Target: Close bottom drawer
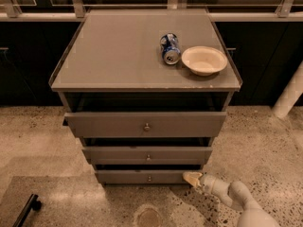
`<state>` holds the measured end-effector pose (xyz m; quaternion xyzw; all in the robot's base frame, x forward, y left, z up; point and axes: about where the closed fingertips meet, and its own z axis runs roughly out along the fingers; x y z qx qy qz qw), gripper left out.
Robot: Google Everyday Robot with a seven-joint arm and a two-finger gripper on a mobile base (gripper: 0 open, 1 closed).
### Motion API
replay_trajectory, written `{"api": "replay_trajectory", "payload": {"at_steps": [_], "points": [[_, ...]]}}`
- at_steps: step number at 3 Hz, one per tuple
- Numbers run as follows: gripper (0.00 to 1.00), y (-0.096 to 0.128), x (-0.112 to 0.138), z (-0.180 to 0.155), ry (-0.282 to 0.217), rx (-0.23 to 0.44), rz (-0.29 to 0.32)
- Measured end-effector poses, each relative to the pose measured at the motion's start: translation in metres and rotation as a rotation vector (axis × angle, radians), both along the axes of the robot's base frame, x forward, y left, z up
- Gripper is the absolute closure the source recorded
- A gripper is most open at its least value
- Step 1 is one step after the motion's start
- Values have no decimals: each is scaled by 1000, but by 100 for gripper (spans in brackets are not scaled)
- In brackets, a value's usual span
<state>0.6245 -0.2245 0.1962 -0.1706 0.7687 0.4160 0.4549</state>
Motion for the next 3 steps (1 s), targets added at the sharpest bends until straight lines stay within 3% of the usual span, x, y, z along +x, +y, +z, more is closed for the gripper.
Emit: {"api": "replay_trajectory", "payload": {"at_steps": [2, 3], "points": [[100, 1, -1, 1, 0, -3, 2], [100, -10, -27, -1, 43, 17, -34]]}}
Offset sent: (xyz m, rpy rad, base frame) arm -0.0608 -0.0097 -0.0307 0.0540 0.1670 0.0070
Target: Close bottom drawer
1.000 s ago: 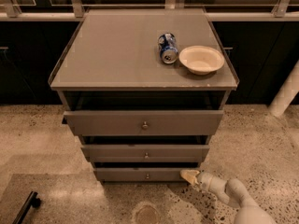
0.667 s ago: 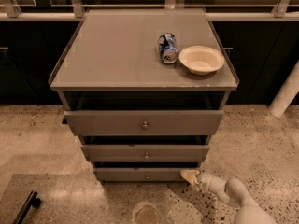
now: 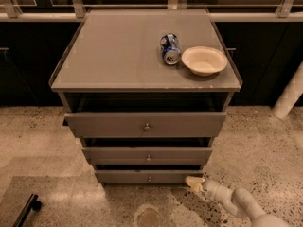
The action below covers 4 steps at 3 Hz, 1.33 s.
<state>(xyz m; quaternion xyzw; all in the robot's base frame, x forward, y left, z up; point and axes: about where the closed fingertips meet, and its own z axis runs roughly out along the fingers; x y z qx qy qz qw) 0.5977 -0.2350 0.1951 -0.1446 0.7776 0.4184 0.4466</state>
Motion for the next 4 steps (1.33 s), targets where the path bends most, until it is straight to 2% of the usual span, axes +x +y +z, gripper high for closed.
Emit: {"api": "replay_trajectory", "payload": {"at_steps": [1, 2, 4], "points": [[81, -55, -33, 31, -5, -50, -102], [58, -52, -62, 30, 27, -22, -107], [11, -49, -61, 29, 27, -21, -102]]}}
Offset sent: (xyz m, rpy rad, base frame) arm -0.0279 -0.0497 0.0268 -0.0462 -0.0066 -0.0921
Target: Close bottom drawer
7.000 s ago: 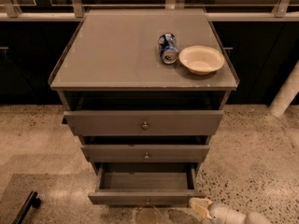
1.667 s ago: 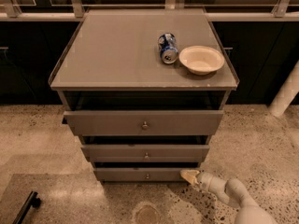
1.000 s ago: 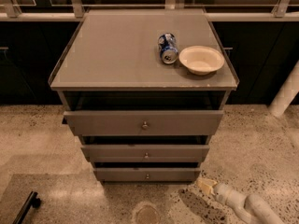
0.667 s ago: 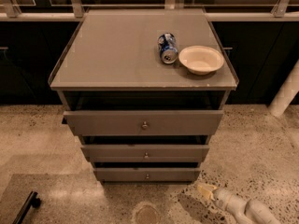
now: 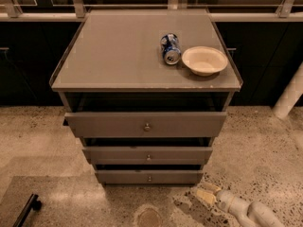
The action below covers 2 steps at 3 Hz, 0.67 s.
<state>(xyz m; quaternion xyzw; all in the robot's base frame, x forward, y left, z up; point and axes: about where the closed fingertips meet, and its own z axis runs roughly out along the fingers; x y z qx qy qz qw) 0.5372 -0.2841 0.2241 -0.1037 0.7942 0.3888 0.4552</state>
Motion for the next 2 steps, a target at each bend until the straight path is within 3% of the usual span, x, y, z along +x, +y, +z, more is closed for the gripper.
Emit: {"api": "replay_trajectory", "payload": {"at_steps": [1, 2], "points": [[0, 0, 0, 0, 0, 0, 0], [0, 0, 0, 0, 0, 0, 0]]}}
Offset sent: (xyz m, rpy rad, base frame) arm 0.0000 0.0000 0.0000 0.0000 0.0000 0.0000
